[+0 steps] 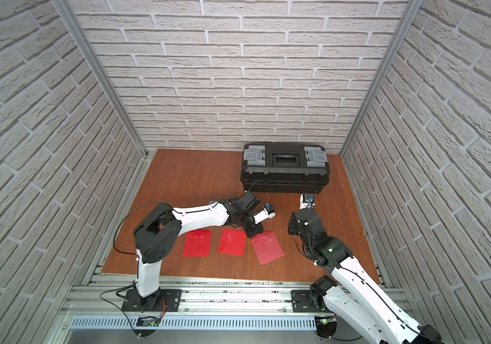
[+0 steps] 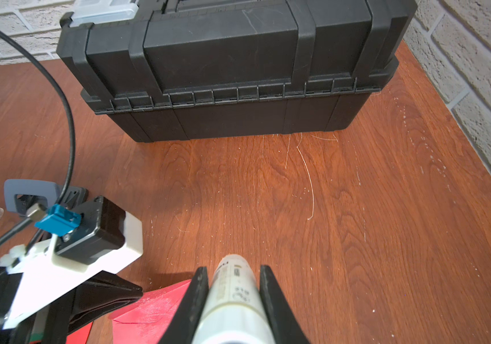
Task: Seal the envelope with a glue stick
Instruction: Seal the envelope at the center of the board.
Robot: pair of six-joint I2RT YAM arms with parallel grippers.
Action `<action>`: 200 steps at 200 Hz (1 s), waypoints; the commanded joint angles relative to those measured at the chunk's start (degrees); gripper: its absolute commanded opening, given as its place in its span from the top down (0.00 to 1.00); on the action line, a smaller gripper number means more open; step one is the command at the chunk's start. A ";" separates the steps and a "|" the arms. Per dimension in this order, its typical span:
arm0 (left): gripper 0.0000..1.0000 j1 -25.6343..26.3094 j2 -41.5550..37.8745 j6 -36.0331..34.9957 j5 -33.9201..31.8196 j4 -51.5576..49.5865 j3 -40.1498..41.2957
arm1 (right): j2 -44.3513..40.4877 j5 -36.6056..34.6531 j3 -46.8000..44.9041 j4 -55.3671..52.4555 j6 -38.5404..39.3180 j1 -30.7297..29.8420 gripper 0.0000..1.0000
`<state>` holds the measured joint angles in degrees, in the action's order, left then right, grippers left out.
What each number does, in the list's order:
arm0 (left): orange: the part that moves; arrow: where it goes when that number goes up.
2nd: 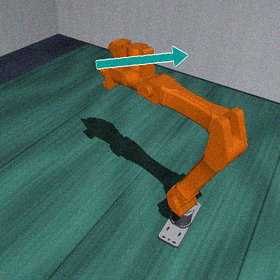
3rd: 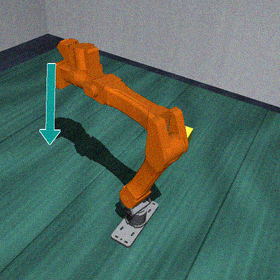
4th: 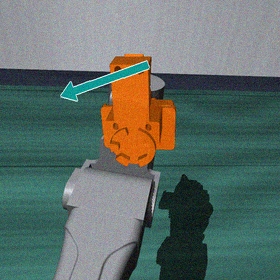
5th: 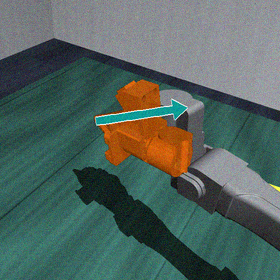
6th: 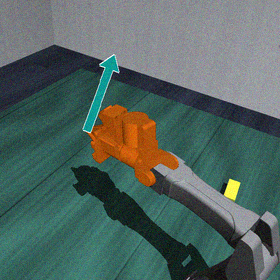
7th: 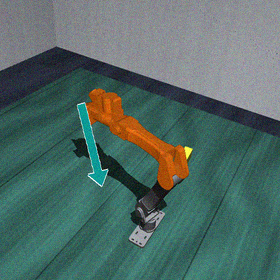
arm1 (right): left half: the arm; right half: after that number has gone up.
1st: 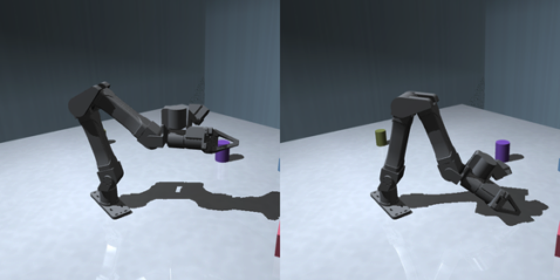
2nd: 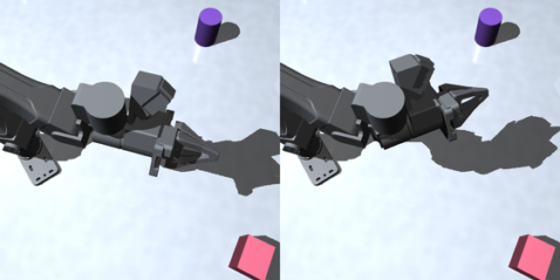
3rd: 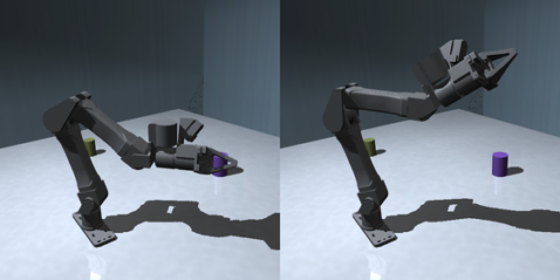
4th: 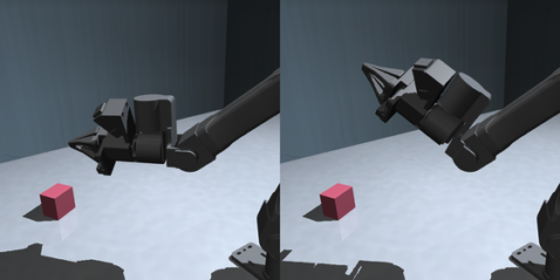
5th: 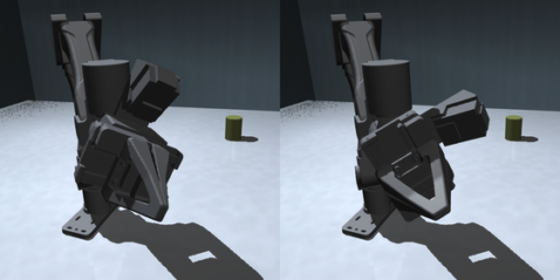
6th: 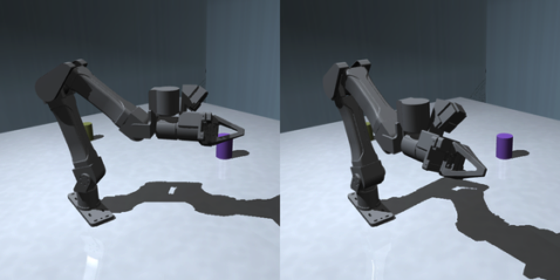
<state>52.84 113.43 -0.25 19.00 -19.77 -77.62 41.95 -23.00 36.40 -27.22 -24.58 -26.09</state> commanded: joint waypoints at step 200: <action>0.86 3.32 3.33 0.42 -6.80 -5.08 -2.61 | 2.08 2.01 2.28 1.82 -0.03 0.25 0.97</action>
<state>56.12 115.11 -1.21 10.46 -23.77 -78.72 43.86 -21.52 36.75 -27.20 -24.60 -26.09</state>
